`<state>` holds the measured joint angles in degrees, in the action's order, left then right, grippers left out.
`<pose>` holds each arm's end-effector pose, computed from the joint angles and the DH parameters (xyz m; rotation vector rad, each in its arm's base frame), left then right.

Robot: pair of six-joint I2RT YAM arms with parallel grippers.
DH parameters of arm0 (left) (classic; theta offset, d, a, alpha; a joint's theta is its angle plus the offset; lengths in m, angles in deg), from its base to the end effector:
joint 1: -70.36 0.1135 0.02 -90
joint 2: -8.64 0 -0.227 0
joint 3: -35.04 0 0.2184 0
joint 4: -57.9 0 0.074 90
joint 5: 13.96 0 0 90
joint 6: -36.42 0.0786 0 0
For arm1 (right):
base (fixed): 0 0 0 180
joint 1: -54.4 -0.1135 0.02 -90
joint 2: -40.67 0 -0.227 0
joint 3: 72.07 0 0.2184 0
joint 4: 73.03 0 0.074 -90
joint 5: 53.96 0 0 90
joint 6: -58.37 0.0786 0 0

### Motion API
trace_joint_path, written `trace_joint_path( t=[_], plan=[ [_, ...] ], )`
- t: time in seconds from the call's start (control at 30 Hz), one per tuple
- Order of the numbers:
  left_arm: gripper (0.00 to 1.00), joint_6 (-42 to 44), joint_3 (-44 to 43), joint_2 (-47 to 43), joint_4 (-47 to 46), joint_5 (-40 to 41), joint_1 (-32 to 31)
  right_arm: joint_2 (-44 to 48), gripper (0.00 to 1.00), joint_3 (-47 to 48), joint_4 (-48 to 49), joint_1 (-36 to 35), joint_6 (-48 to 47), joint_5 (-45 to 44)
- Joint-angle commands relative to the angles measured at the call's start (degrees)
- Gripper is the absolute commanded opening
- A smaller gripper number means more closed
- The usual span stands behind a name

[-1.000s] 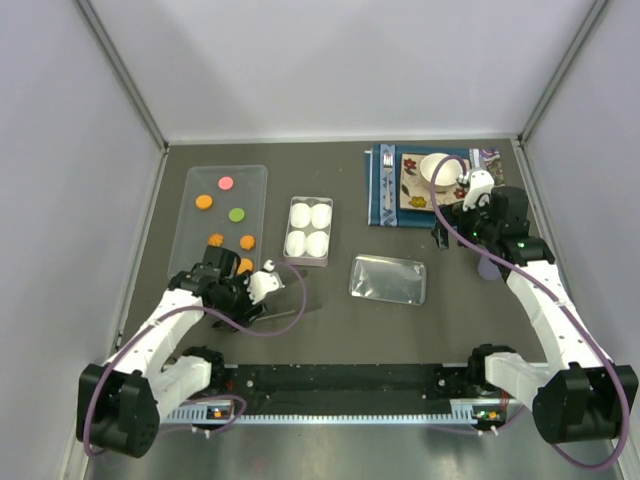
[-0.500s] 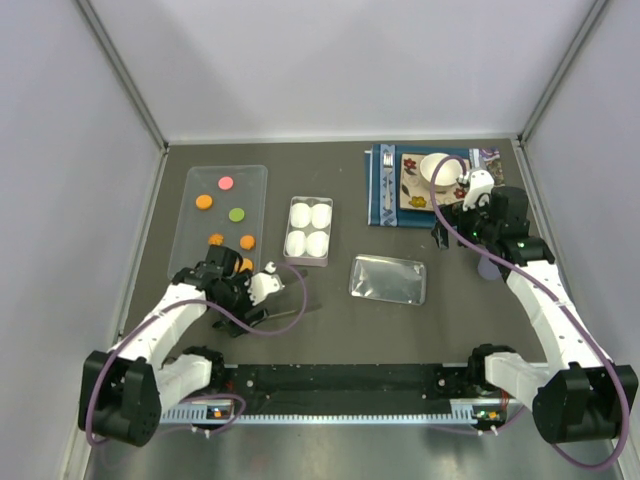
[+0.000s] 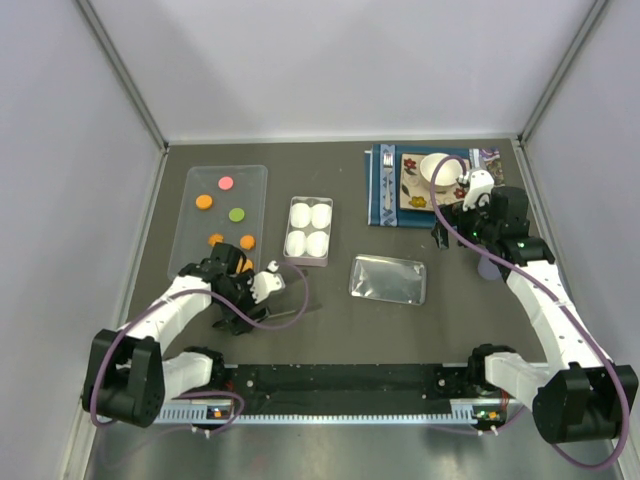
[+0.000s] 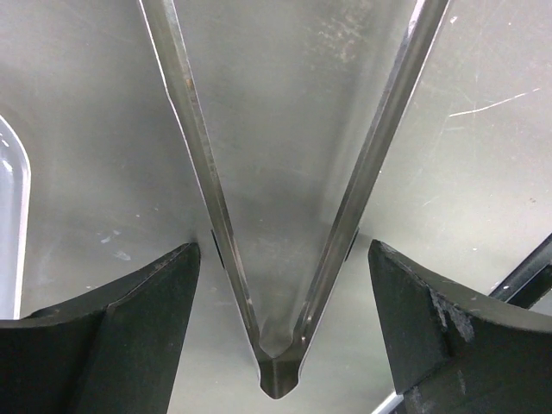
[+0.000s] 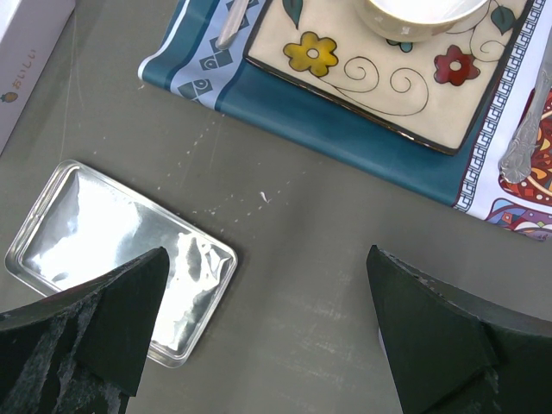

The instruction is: Pack the cookies

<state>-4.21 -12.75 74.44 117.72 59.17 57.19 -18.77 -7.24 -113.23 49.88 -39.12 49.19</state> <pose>0.1565 -0.0601 0.1072 1.5092 2.3989 -0.3056 0.2434 0.0372 0.2435 -0.3561 2.1391 0.2201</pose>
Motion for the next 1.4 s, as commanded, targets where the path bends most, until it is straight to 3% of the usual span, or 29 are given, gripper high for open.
trace_joint_path(
  t=[0.0,0.53,0.97,1.37],
  plan=[
    [0.85,-0.2,-1.0,1.0,-2.4,-1.0,0.0,-0.2,0.99,3.2,1.2,-0.8,-0.7,-0.2],
    [0.73,2.8,1.5,4.1,-4.2,-1.0,-0.7,-0.4,0.99,3.1,1.1,-0.8,-0.7,-0.4],
    [0.4,4.0,0.8,1.0,-0.6,-3.9,-0.8,-0.9,0.99,3.2,1.1,-0.8,-0.7,-0.6],
    [0.4,2.7,-4.3,-6.1,6.5,-7.6,-0.7,-0.9,0.99,3.1,1.1,-0.8,-0.7,-0.6]
  ],
)
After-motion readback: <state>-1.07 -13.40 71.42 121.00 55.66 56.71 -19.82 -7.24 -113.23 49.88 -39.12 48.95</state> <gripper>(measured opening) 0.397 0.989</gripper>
